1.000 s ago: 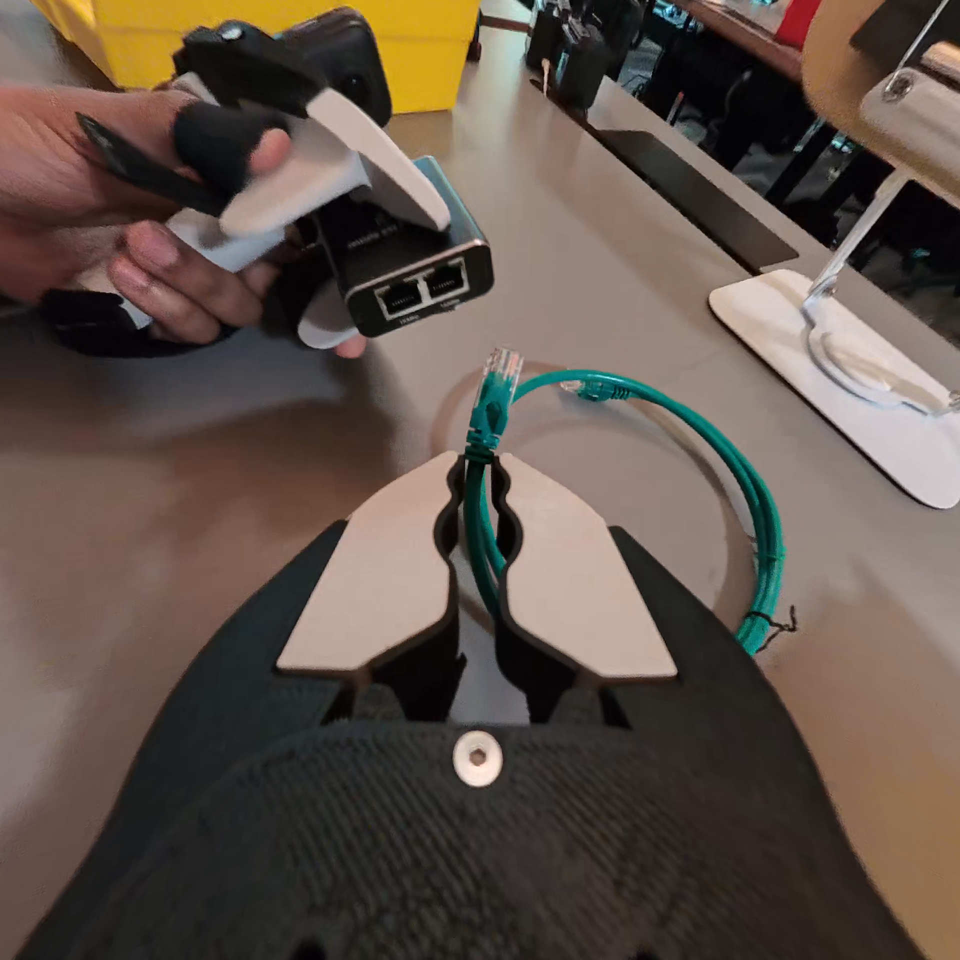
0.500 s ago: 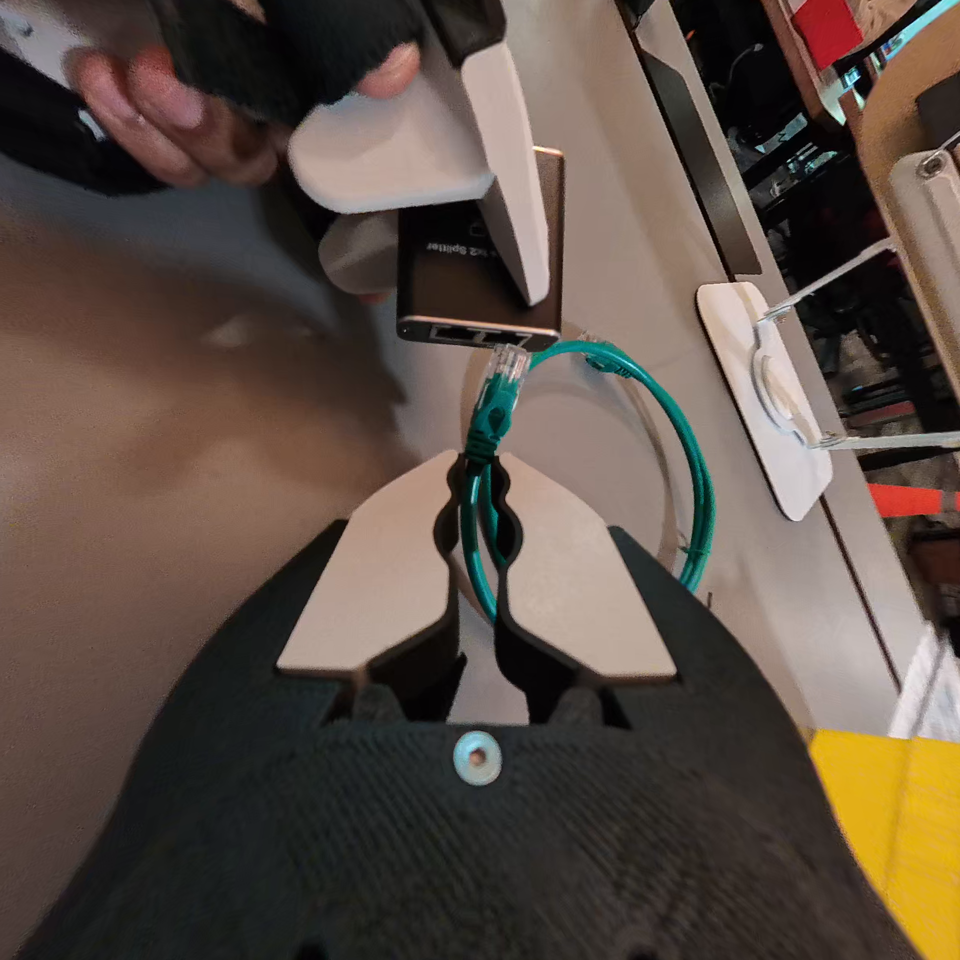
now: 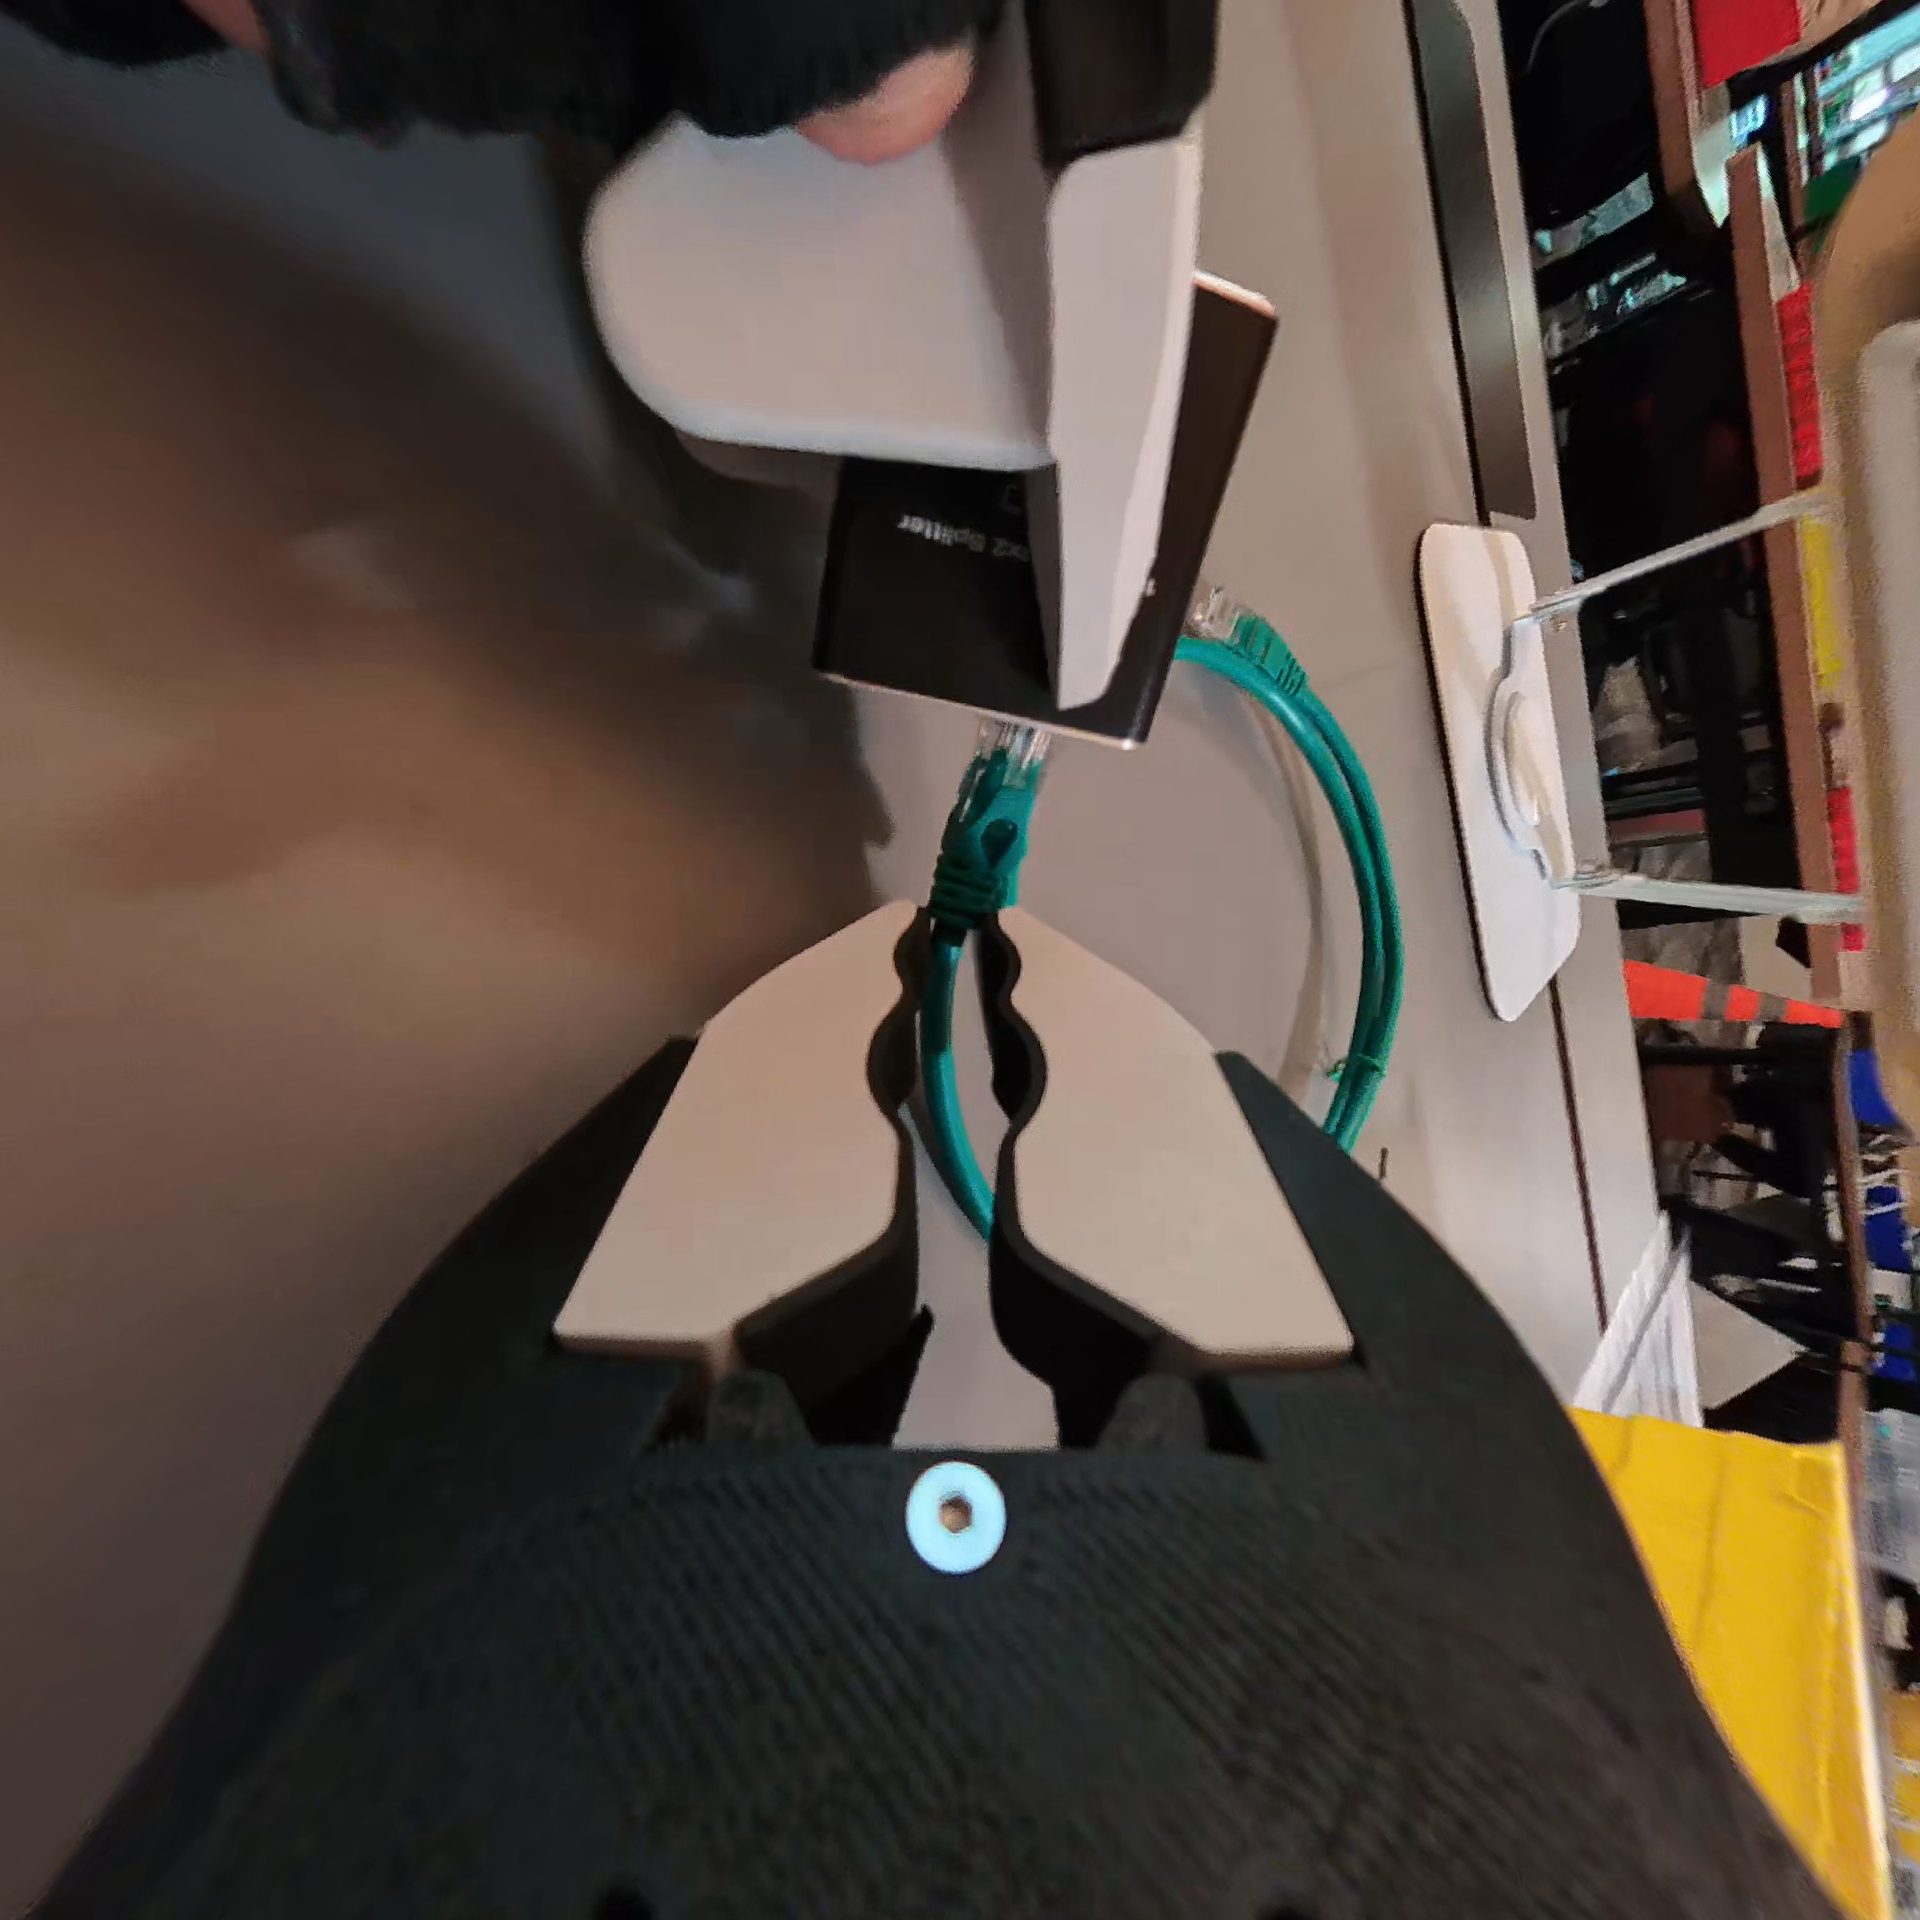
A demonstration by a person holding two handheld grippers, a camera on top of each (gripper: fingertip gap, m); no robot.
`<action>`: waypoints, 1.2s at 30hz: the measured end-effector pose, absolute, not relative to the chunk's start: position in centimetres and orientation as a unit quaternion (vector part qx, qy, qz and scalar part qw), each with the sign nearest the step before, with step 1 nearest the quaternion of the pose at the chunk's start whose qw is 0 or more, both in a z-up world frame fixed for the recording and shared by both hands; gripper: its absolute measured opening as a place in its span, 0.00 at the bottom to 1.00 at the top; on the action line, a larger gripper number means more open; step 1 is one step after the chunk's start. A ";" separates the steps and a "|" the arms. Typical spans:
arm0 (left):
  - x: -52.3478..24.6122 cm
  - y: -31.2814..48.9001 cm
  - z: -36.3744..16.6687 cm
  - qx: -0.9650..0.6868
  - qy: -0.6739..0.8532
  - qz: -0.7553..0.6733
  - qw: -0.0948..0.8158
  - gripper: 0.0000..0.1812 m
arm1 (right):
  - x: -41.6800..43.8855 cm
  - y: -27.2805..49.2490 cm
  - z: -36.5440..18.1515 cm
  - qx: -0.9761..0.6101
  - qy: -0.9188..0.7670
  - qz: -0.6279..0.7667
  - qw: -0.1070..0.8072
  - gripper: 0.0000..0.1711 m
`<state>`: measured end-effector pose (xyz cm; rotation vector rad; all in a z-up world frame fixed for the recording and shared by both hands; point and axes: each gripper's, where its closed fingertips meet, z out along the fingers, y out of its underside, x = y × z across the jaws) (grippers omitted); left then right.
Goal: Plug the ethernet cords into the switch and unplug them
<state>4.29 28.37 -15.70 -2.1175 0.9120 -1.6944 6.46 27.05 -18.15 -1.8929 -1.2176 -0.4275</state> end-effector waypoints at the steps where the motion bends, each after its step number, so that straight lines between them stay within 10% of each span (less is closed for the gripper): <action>1: 4.3 28.4 -15.8 -0.735 0.316 -0.584 0.139 0.14 | 6.4 27.0 -18.1 -0.744 -0.492 -0.177 0.415 0.05; 36: 2.5 27.0 -14.7 -0.686 0.275 -0.674 -0.017 0.15 | 2.9 24.8 -15.9 -0.749 -0.440 0.141 0.475 0.06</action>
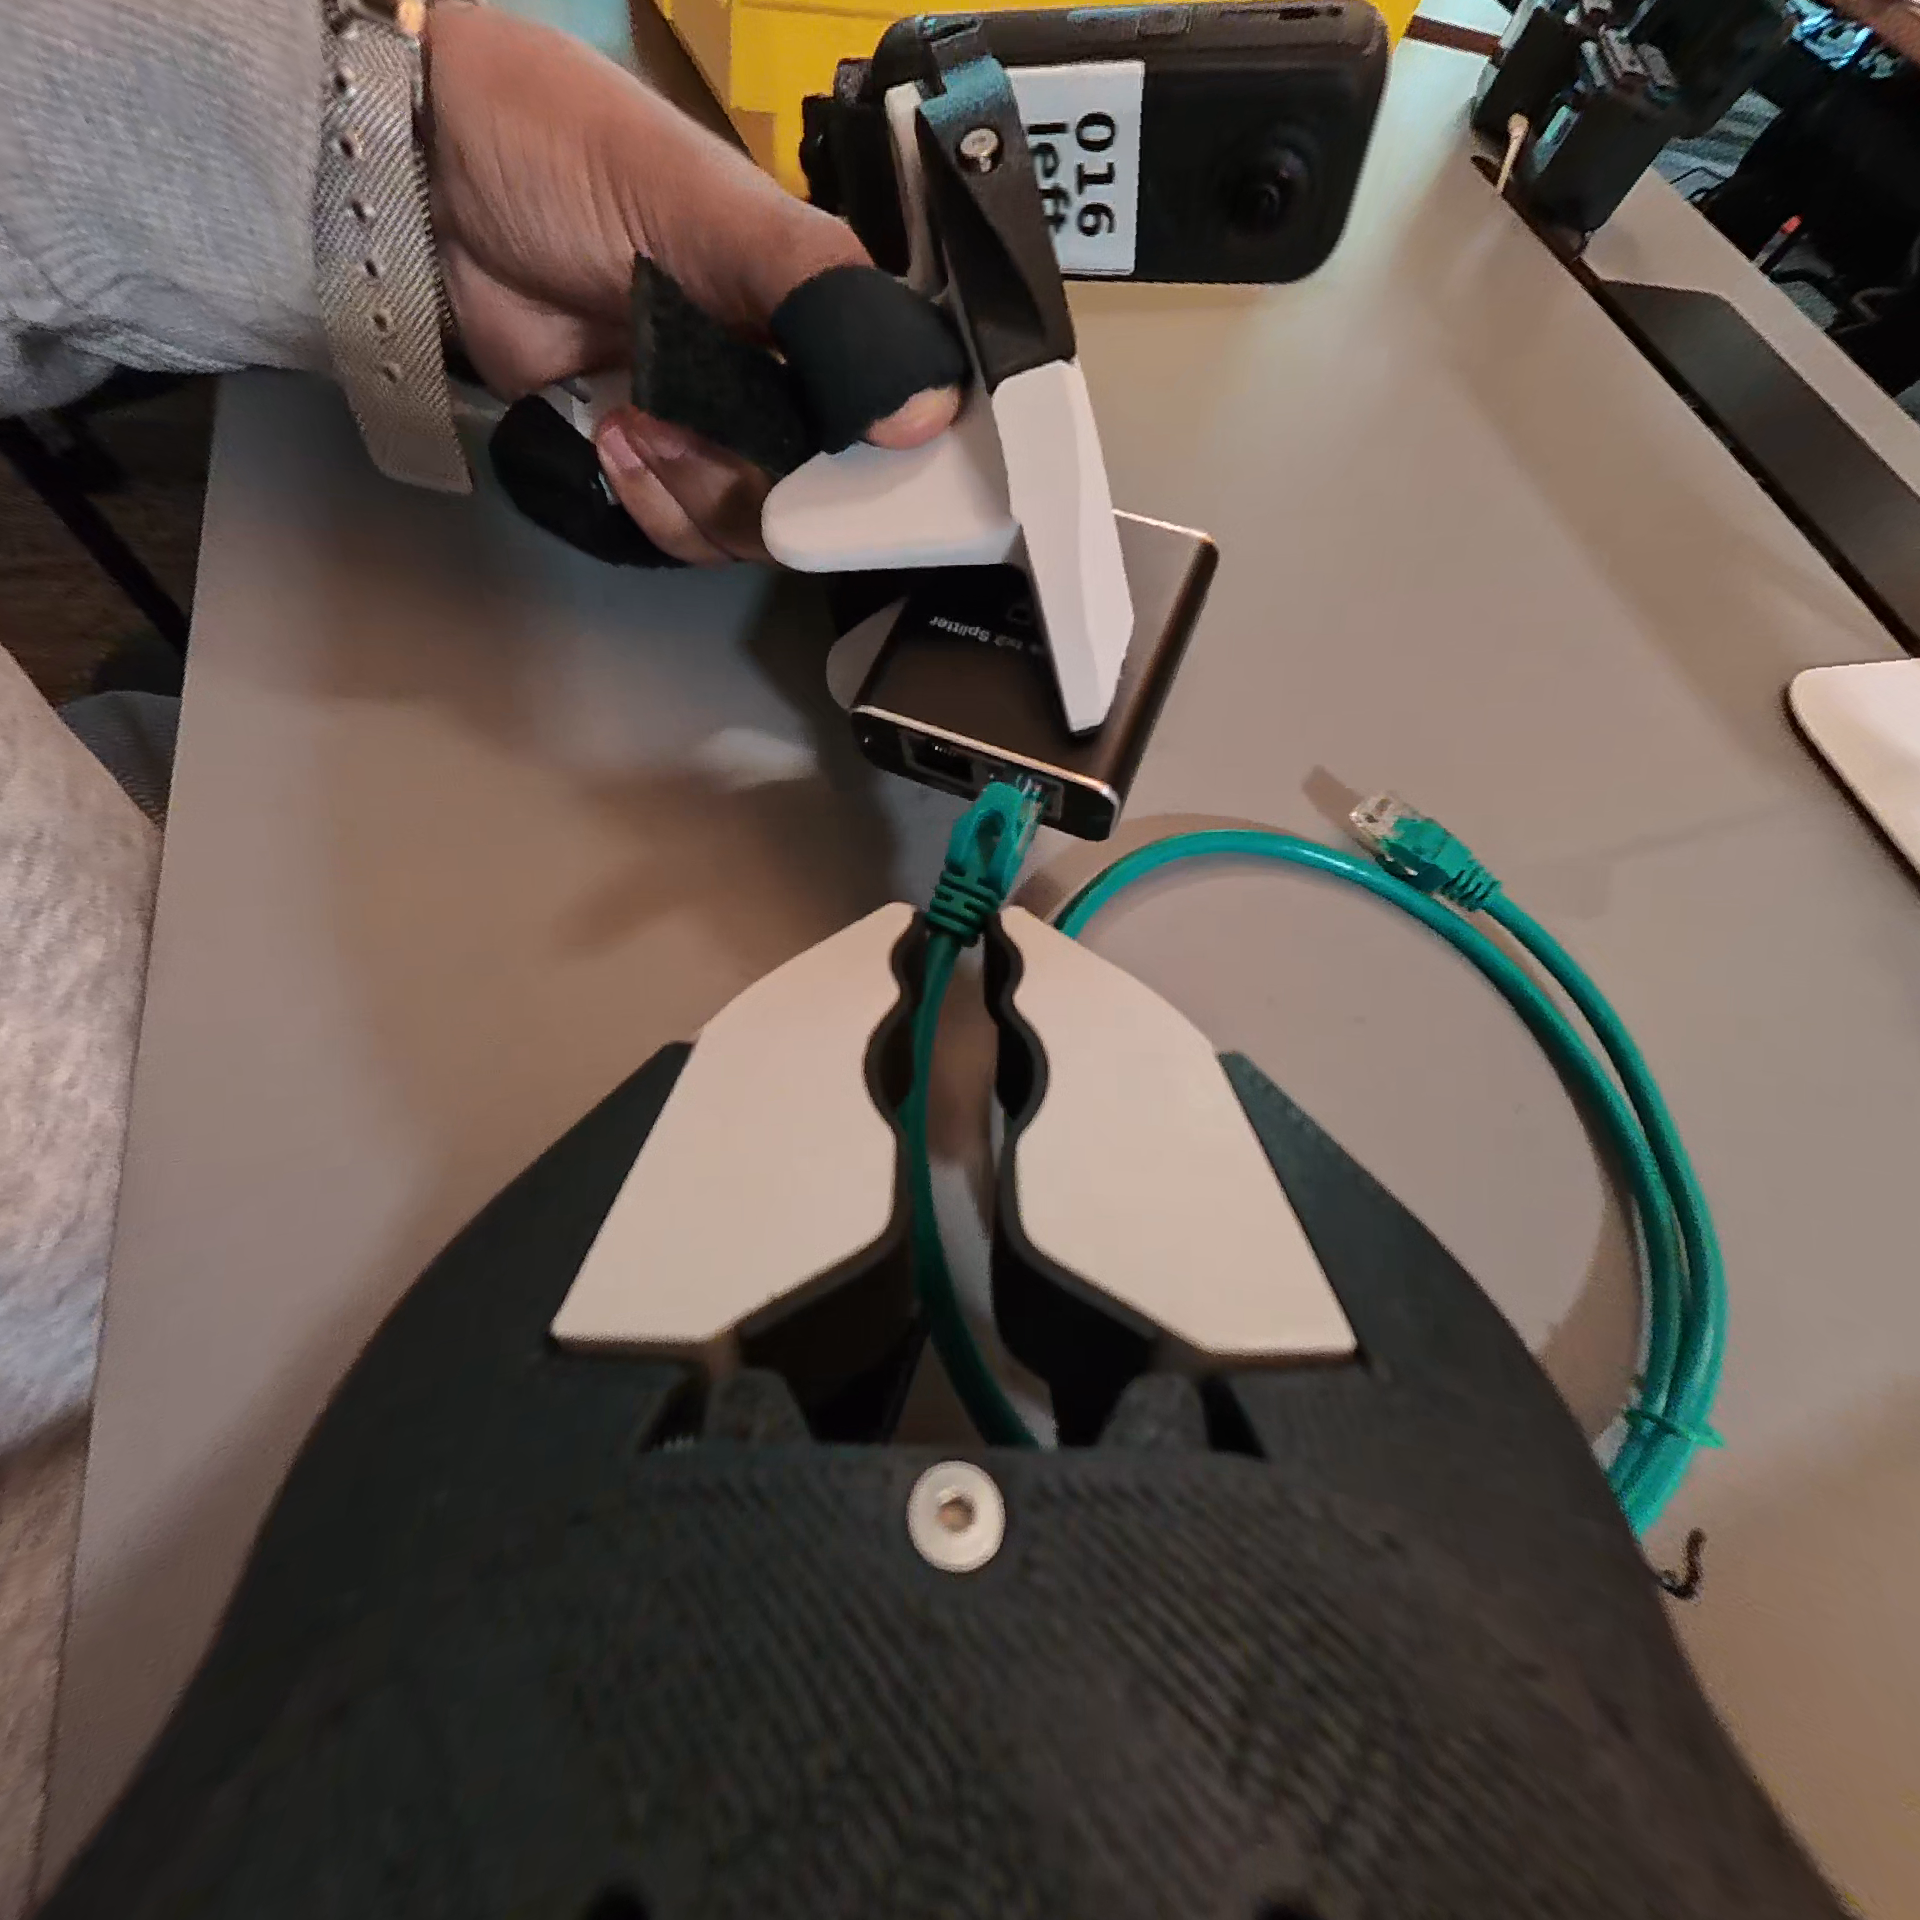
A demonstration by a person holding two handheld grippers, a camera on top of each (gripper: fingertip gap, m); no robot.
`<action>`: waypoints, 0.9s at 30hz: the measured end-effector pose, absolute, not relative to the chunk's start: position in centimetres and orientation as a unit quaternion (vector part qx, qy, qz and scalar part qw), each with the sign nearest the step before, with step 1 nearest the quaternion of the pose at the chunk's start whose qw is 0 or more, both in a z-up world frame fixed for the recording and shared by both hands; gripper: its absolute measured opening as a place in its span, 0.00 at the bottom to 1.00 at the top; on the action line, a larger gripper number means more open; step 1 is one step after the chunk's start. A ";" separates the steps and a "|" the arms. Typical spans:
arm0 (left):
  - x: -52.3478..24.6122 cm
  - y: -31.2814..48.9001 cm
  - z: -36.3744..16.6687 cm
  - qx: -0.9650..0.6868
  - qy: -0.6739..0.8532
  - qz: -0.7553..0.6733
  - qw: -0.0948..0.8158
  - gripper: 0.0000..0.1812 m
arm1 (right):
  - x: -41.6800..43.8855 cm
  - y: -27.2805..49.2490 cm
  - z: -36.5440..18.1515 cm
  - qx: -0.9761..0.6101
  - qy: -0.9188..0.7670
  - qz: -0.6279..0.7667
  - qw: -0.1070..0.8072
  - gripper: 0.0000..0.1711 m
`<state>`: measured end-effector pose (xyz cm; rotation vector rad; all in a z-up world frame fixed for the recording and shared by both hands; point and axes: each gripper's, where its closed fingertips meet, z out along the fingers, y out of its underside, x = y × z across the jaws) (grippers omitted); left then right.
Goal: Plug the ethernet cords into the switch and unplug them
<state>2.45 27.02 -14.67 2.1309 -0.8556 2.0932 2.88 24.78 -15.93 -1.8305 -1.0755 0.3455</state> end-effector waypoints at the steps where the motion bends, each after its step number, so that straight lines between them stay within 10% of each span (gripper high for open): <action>1: 2.6 27.3 -14.6 0.685 -0.270 0.676 0.007 0.15 | 3.0 25.1 -15.9 -0.752 -0.432 0.135 0.479 0.06; 11: 2.5 29.6 -13.2 0.659 -0.171 0.732 -0.017 0.15 | 3.8 26.3 -14.3 -0.766 -0.352 0.167 0.511 0.21; 27: 2.8 29.2 -13.1 0.653 -0.176 0.737 -0.013 0.15 | 3.2 25.7 -15.0 -0.769 -0.372 0.149 0.498 0.06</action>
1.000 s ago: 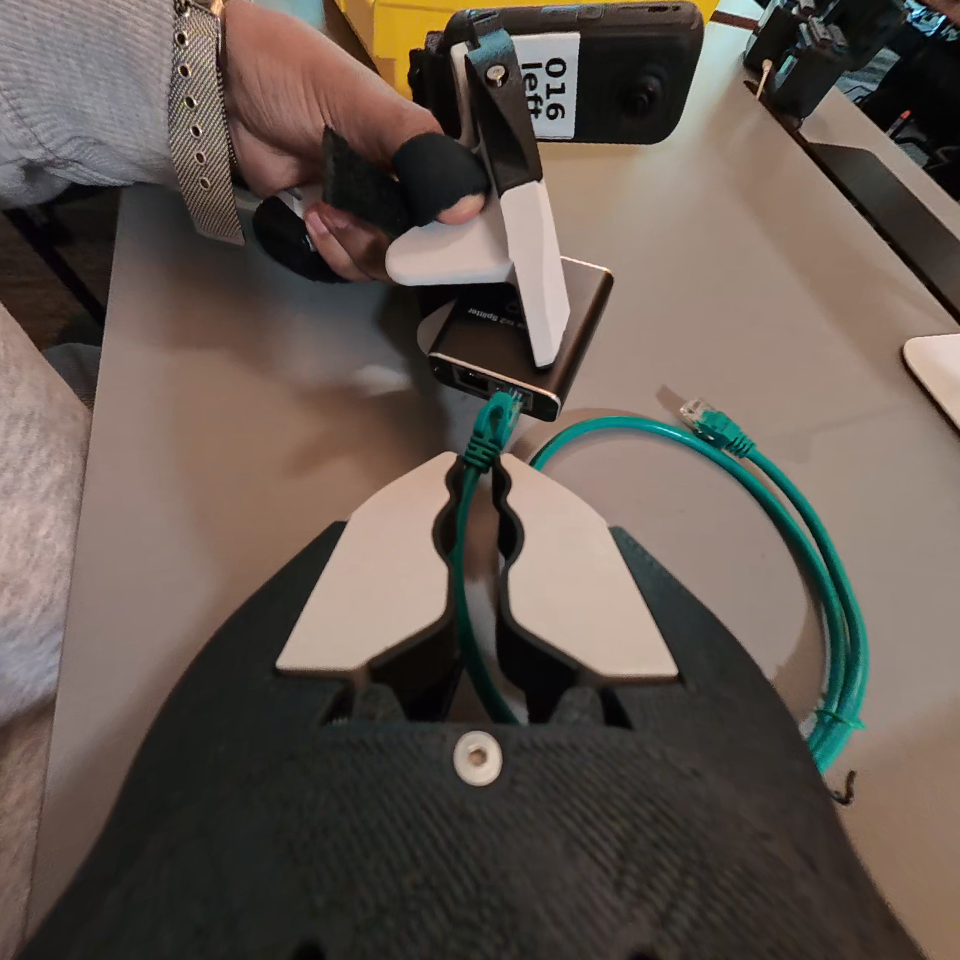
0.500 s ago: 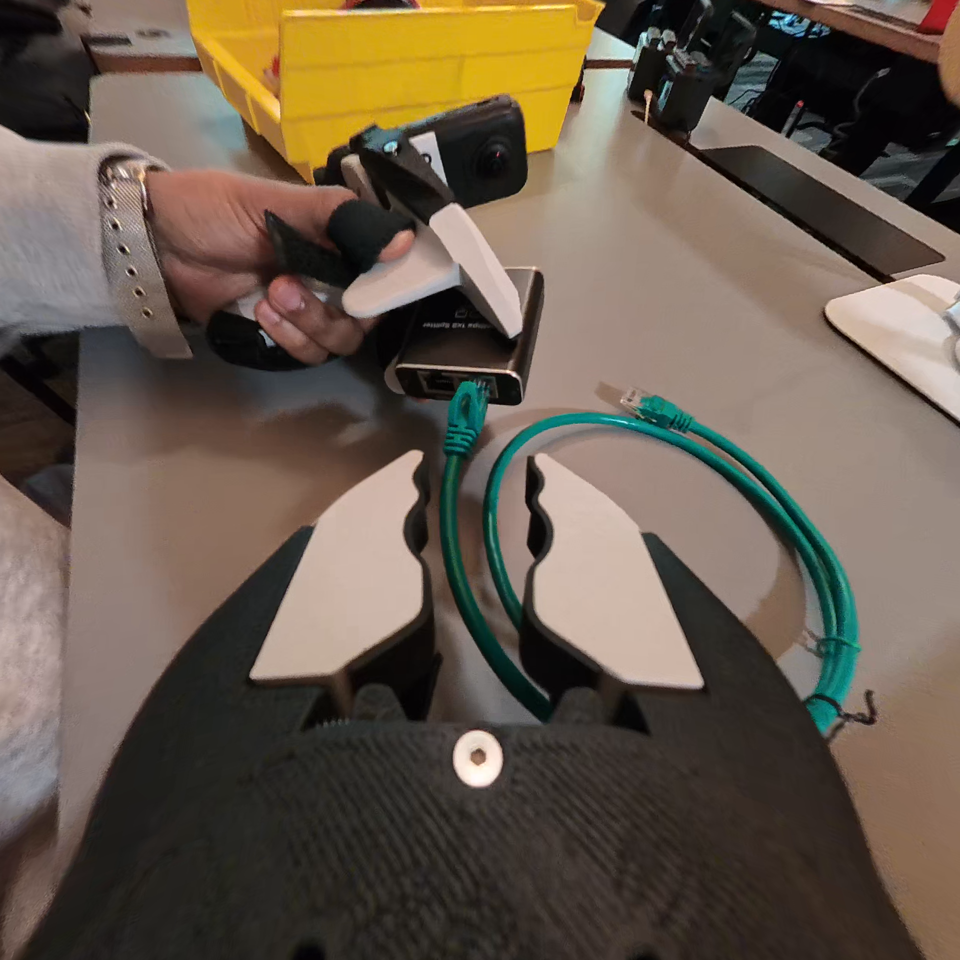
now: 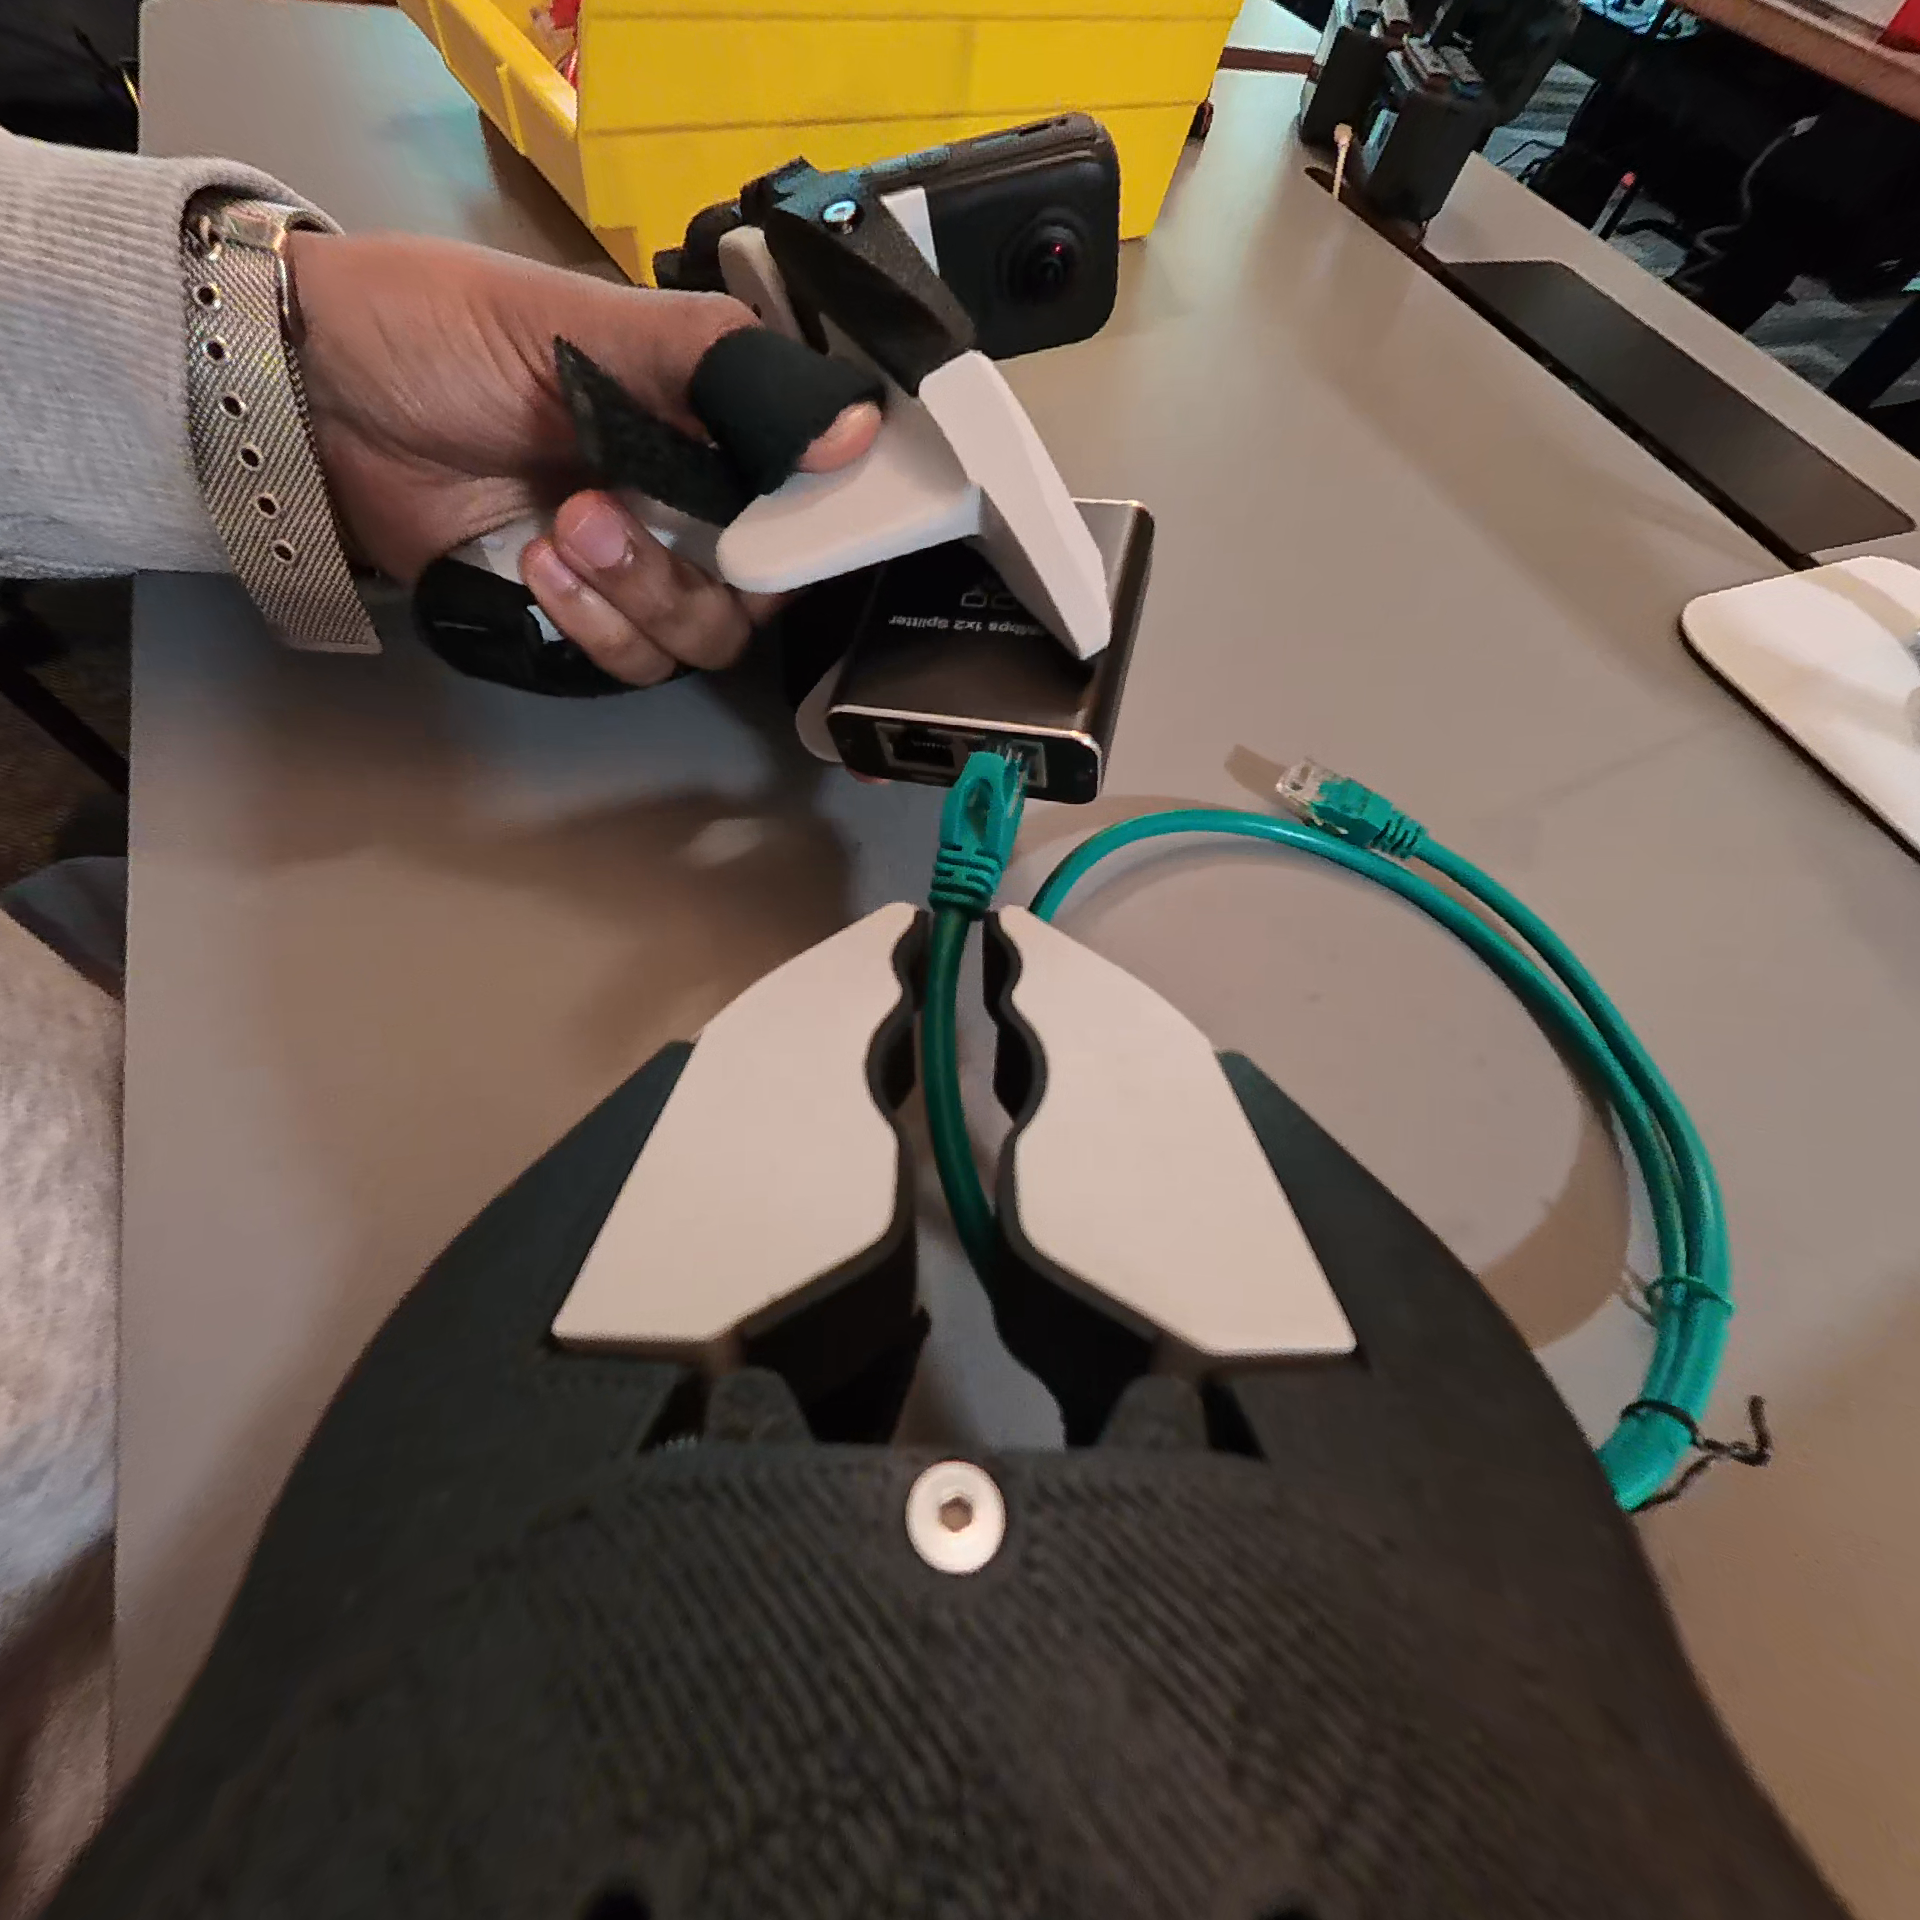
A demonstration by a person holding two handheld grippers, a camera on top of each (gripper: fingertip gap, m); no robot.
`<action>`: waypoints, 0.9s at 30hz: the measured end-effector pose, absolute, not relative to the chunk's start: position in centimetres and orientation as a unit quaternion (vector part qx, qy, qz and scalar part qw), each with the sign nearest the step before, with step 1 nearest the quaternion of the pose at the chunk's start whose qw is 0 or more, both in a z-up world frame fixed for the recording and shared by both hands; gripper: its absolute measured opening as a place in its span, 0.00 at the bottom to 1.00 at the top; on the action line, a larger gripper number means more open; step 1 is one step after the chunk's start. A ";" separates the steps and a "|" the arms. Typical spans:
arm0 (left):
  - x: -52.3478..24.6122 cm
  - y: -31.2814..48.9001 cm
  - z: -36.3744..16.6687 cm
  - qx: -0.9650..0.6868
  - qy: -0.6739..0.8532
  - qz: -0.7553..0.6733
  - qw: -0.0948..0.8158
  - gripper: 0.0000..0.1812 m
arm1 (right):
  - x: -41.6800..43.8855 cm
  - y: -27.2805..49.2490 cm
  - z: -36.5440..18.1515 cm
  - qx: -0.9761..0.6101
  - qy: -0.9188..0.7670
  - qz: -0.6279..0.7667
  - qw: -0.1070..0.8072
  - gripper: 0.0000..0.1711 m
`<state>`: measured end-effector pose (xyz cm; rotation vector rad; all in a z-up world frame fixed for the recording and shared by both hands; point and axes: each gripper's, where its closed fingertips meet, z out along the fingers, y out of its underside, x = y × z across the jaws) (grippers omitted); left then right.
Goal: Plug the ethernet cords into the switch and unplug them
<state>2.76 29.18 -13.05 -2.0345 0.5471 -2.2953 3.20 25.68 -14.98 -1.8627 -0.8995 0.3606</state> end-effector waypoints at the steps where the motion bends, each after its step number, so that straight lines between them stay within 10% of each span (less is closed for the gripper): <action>1: 2.8 29.2 -13.0 -0.652 0.176 -0.737 0.012 0.15 | 3.2 25.7 -14.9 -0.770 -0.369 0.153 0.498 0.06; 27: 2.3 27.1 -13.5 -0.646 0.219 -0.728 -0.063 0.15 | 3.2 25.0 -14.5 -0.768 -0.361 0.230 0.476 0.05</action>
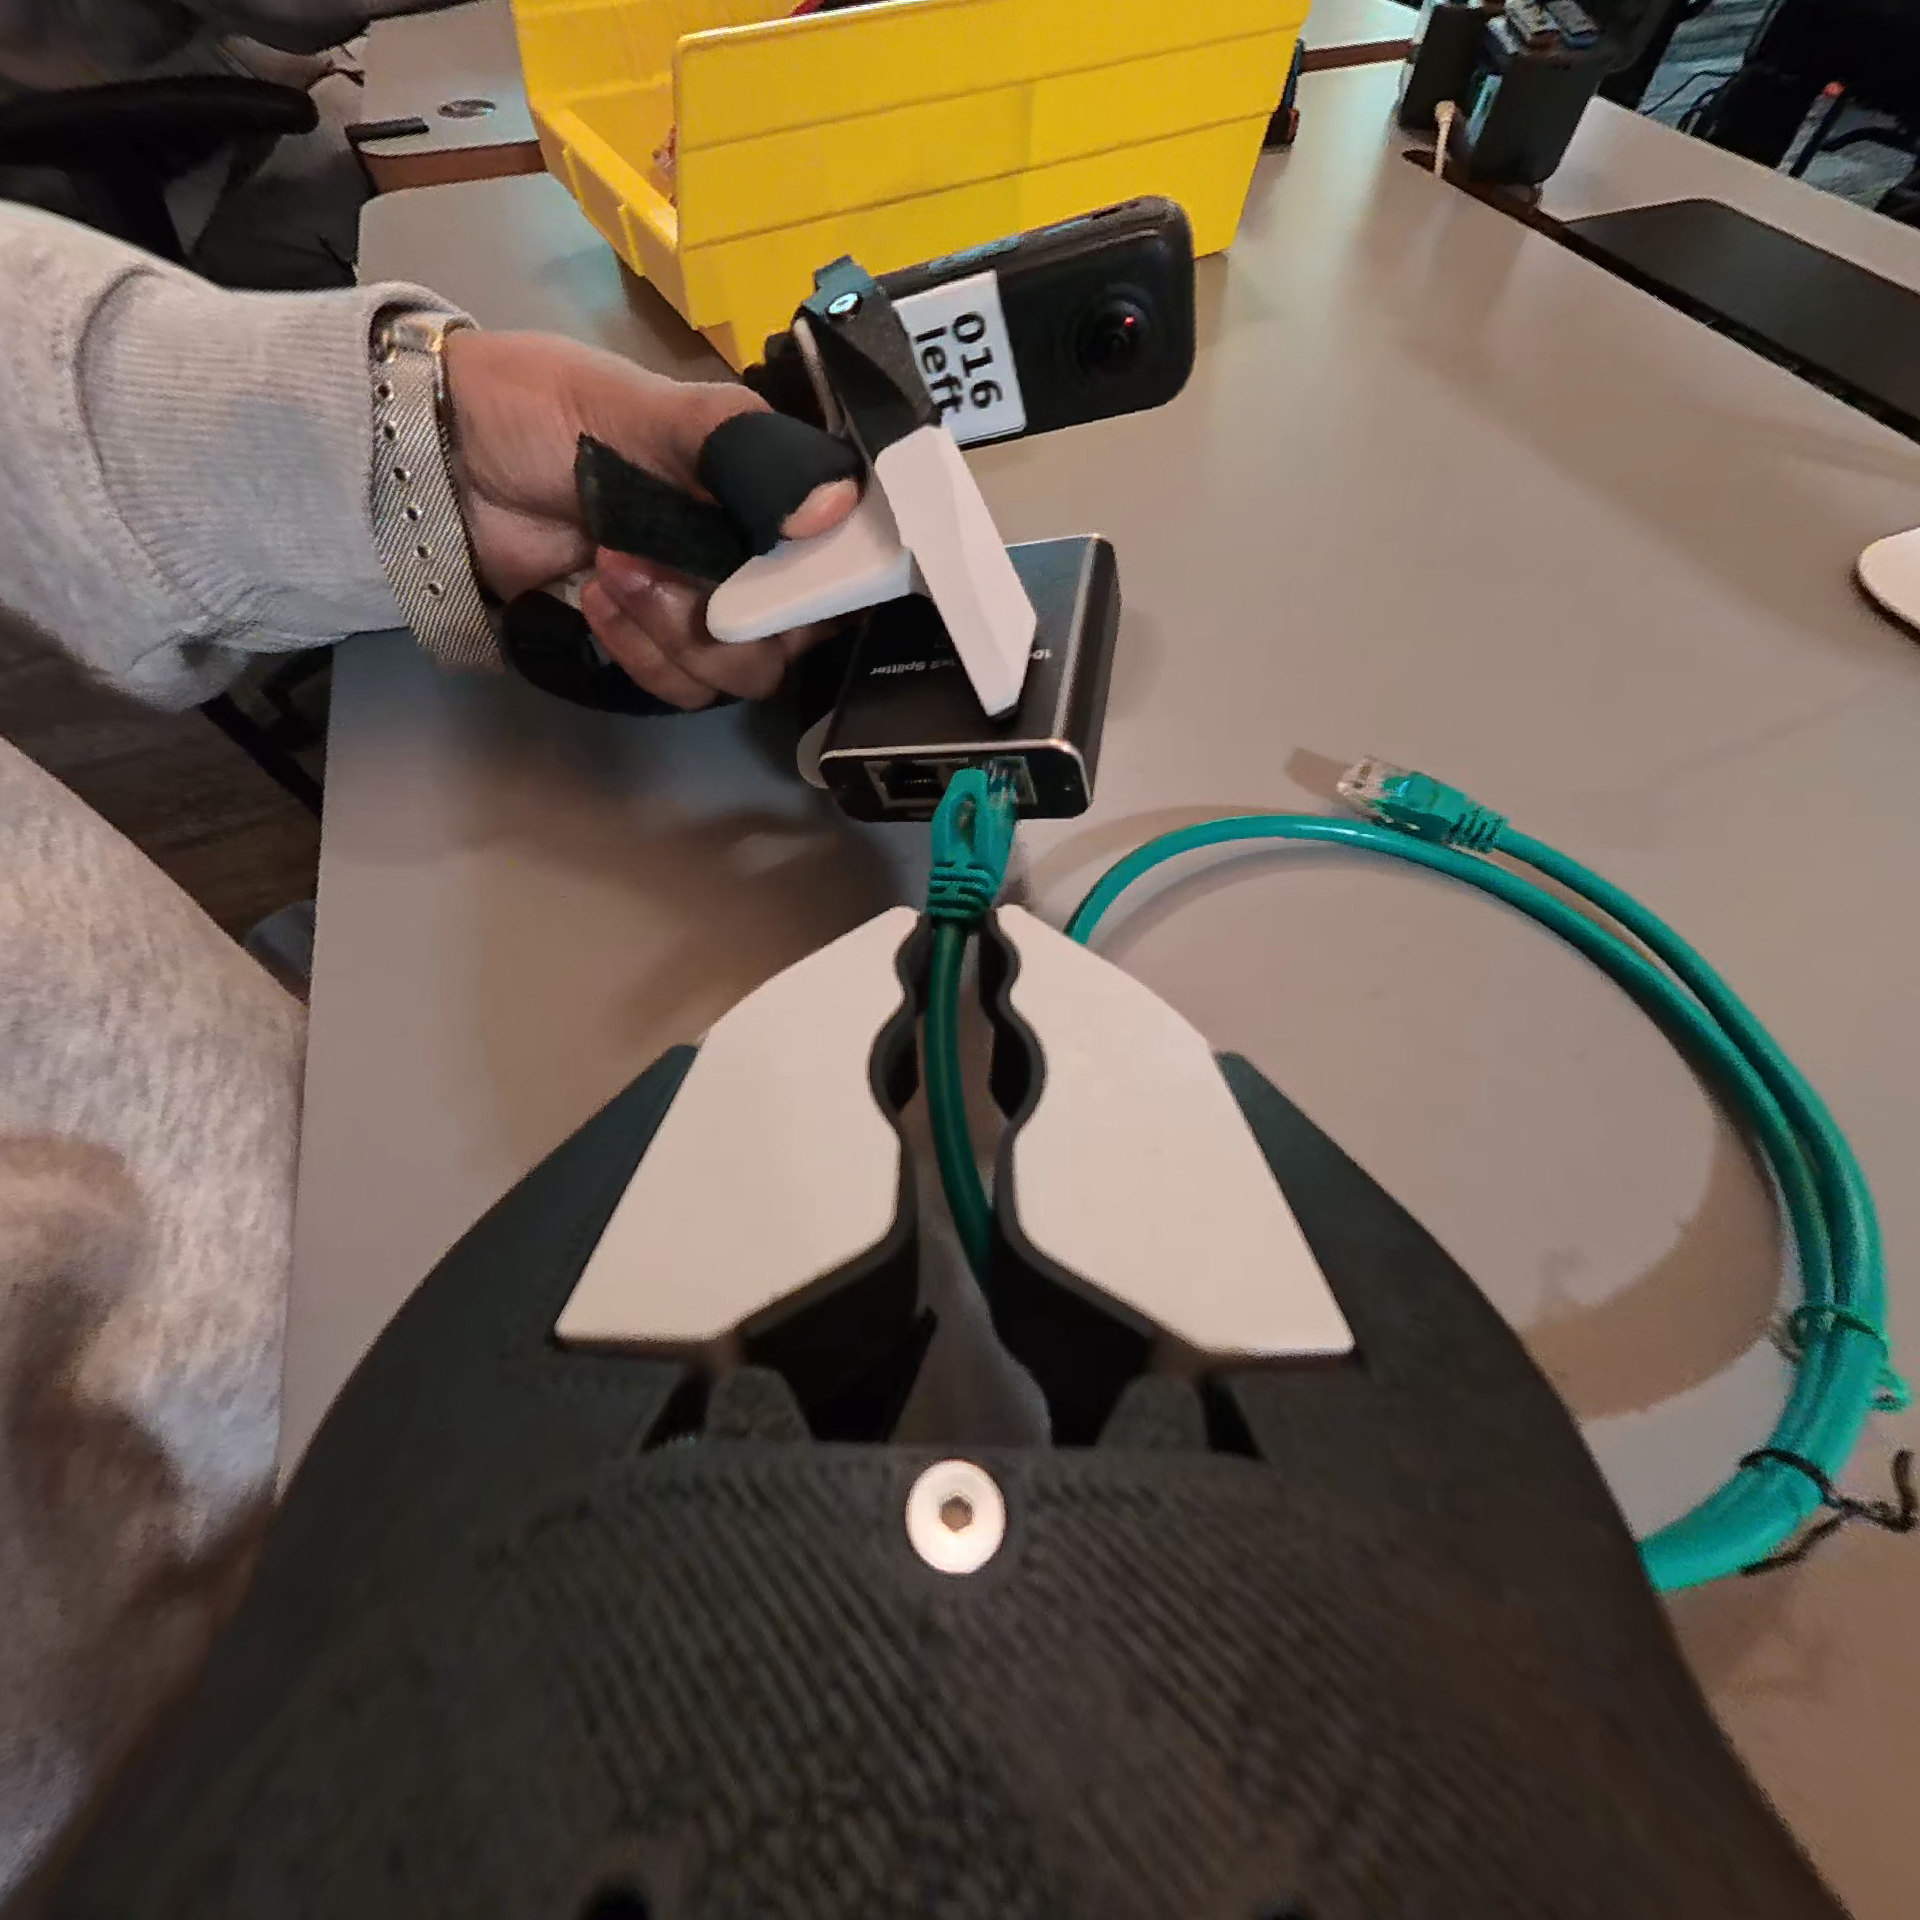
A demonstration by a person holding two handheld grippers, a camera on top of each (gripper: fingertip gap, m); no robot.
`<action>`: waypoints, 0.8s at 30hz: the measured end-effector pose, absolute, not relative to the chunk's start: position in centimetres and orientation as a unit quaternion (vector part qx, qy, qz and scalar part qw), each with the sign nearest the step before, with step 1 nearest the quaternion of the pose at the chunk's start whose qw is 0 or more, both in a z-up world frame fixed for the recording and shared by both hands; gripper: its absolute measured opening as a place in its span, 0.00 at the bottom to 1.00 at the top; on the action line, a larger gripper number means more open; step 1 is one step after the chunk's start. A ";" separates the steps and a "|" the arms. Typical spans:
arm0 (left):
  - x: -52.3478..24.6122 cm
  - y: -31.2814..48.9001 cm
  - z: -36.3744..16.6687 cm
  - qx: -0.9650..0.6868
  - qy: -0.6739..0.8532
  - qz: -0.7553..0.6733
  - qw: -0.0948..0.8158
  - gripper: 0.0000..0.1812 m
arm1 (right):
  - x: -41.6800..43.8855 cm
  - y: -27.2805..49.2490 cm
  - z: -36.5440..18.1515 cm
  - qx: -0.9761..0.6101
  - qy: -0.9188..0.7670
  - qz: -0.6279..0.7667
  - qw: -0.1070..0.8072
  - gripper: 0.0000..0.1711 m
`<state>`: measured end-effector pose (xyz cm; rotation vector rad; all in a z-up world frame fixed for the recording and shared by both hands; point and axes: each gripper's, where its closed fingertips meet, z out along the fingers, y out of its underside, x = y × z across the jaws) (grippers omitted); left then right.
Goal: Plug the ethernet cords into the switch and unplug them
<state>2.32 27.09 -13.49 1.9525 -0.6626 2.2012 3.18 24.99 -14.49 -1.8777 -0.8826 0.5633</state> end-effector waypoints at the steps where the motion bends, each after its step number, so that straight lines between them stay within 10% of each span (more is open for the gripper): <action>1: 2.3 27.0 -13.6 0.648 -0.222 0.726 0.065 0.15 | 3.1 24.9 -14.6 -0.768 -0.367 0.230 0.473 0.05; 24: 2.4 26.9 -14.8 0.682 -0.246 0.687 0.048 0.15 | 3.3 25.4 -15.5 -0.782 -0.368 0.142 0.483 0.05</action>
